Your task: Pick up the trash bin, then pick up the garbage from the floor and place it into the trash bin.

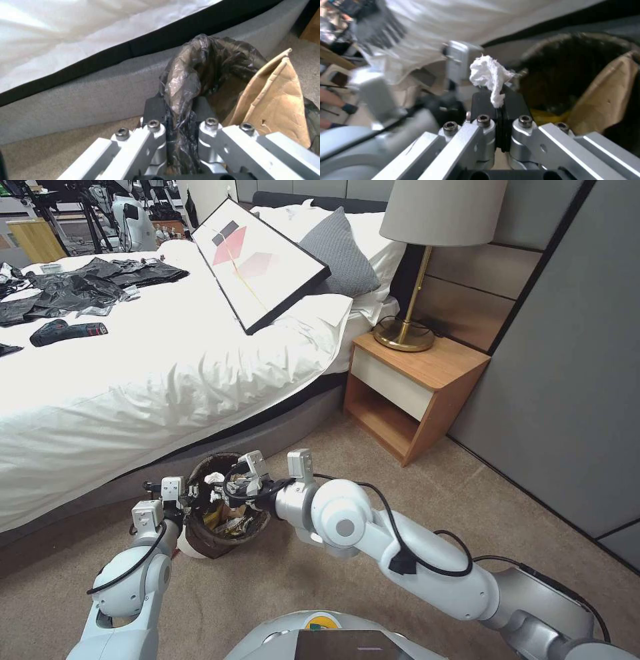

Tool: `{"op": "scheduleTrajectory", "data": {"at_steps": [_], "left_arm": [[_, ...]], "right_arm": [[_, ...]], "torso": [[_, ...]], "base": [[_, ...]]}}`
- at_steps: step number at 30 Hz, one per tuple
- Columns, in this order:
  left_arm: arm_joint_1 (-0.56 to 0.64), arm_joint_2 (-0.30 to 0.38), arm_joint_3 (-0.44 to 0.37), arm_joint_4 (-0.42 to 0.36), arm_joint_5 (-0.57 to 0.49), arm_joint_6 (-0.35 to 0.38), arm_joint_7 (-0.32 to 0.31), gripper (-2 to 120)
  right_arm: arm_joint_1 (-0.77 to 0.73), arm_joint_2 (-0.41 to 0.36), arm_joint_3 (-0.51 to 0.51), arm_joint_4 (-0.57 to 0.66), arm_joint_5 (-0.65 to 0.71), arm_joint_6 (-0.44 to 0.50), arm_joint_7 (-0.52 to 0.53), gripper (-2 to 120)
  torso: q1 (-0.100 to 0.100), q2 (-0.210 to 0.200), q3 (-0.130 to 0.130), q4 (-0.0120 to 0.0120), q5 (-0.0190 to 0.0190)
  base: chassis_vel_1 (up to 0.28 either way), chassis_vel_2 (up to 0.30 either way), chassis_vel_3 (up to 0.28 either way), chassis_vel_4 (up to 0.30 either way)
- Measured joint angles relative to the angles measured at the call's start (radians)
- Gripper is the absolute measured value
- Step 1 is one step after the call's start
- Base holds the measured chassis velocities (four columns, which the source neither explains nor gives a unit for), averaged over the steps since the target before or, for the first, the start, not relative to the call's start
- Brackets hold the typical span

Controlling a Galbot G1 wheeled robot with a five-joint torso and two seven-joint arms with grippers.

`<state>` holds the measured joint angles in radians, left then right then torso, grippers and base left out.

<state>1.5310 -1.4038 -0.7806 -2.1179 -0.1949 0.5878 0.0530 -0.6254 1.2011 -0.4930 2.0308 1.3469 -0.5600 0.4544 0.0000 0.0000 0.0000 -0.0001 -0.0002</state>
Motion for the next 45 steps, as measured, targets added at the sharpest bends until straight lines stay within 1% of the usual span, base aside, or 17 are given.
{"op": "scheduleTrajectory", "data": {"at_steps": [6, 12, 13, 15, 17, 20, 21, 23, 24, 27, 28, 30, 32, 34, 40, 42, 45], "left_arm": [[0.001, 0.003, -0.001, -0.001, -0.006, 0.000, 0.000, 7], [0.002, 0.004, -0.001, -0.002, -0.008, 0.000, -0.001, 7], [0.002, 0.004, -0.001, -0.002, -0.008, 0.000, -0.001, 7], [0.003, 0.005, -0.002, -0.004, -0.008, 0.003, -0.002, 7], [0.003, 0.005, -0.002, -0.005, -0.008, 0.004, -0.003, 7], [0.003, 0.005, -0.003, -0.006, -0.009, 0.007, -0.004, 7], [0.003, 0.005, -0.003, -0.006, -0.009, 0.007, -0.004, 7], [0.002, 0.005, -0.003, -0.006, -0.009, 0.007, -0.005, 7], [0.002, 0.005, -0.003, -0.006, -0.009, 0.007, -0.005, 7], [0.002, 0.003, -0.004, -0.006, -0.009, 0.007, -0.006, 7], [0.002, 0.003, -0.004, -0.006, -0.009, 0.007, -0.006, 7], [0.003, 0.002, -0.007, -0.007, -0.009, 0.007, -0.006, 7], [0.003, 0.002, -0.008, -0.007, -0.010, 0.007, -0.006, 7], [0.003, 0.001, -0.011, -0.009, -0.012, 0.007, -0.006, 7], [0.004, 0.003, -0.012, -0.015, -0.022, 0.008, -0.008, 7], [0.004, 0.005, -0.009, -0.022, -0.035, 0.011, -0.012, 7], [0.004, 0.005, -0.010, -0.027, -0.048, 0.013, -0.016, 7]], "right_arm": [[-0.012, 0.021, -0.007, -0.072, -0.048, -0.003, -0.012, 0], [-0.021, 0.066, -0.007, -0.149, -0.083, -0.009, -0.020, 24], [-0.021, 0.066, -0.007, -0.149, -0.083, -0.009, -0.020, 24], [-0.025, 0.084, -0.006, -0.164, -0.093, -0.009, -0.021, 34], [-0.027, 0.089, -0.005, -0.167, -0.097, -0.008, -0.021, 38], [-0.031, 0.105, -0.001, -0.176, -0.113, -0.007, -0.019, 52], [-0.031, 0.105, -0.001, -0.176, -0.113, -0.007, -0.019, 52], [-0.033, 0.112, 0.003, -0.186, -0.129, -0.004, -0.016, 64], [-0.033, 0.112, 0.003, -0.186, -0.129, -0.004, -0.016, 64], [-0.037, 0.120, 0.007, -0.195, -0.146, -0.003, -0.008, 78], [-0.037, 0.120, 0.007, -0.195, -0.146, -0.003, -0.008, 78], [-0.040, 0.122, 0.010, -0.195, -0.153, -0.003, -0.005, 89], [-0.041, 0.122, 0.013, -0.193, -0.155, -0.003, -0.004, 92], [-0.047, 0.118, 0.034, -0.171, -0.162, -0.004, 0.005, 99], [-0.092, 0.065, 0.134, -0.061, -0.163, -0.011, 0.018, 100], [-0.161, -0.006, 0.231, 0.037, -0.197, -0.010, 0.022, 100], [-0.232, -0.057, 0.319, 0.091, -0.260, -0.010, 0.017, 100]], "torso": [[0.000, 0.000, 0.000, 0.0000, 0.0000], [0.000, 0.000, 0.000, 0.0000, 0.0001], [0.000, 0.000, 0.000, 0.0000, 0.0001], [0.000, 0.000, 0.000, 0.0001, 0.0000], [0.000, 0.000, 0.000, 0.0001, 0.0001], [0.000, 0.000, 0.000, 0.0001, 0.0000], [0.000, 0.000, 0.000, 0.0001, 0.0000], [0.000, 0.000, 0.000, 0.0001, 0.0000], [0.000, 0.000, 0.000, 0.0001, 0.0000], [0.000, 0.000, 0.000, 0.0001, 0.0001], [0.000, 0.000, 0.000, 0.0001, 0.0001], [0.000, 0.000, 0.000, 0.0001, 0.0001], [0.000, 0.000, 0.000, 0.0001, 0.0001], [0.000, 0.000, 0.000, 0.0003, 0.0001], [0.000, 0.000, 0.000, 0.0003, 0.0000], [0.000, 0.000, 0.000, 0.0000, 0.0000], [0.000, 0.000, 0.000, 0.0001, 0.0000]], "base": [[0.000, 0.000, 0.000, 0.000], [0.000, 0.000, 0.000, 0.000], [0.000, 0.000, 0.000, 0.000], [0.000, 0.000, 0.000, 0.000], [0.000, 0.000, 0.000, 0.000], [0.000, 0.000, 0.000, 0.000], [0.000, 0.000, 0.000, 0.000], [0.000, 0.000, 0.000, 0.000], [0.000, 0.000, 0.000, 0.000], [0.000, 0.000, 0.000, 0.000], [0.000, 0.000, 0.000, 0.000], [0.000, 0.000, 0.000, 0.000], [0.000, 0.000, 0.000, 0.000], [0.000, 0.000, 0.000, 0.000], [0.000, 0.000, 0.000, 0.000], [0.000, 0.000, 0.000, 0.000], [0.000, 0.000, 0.000, 0.000]]}}
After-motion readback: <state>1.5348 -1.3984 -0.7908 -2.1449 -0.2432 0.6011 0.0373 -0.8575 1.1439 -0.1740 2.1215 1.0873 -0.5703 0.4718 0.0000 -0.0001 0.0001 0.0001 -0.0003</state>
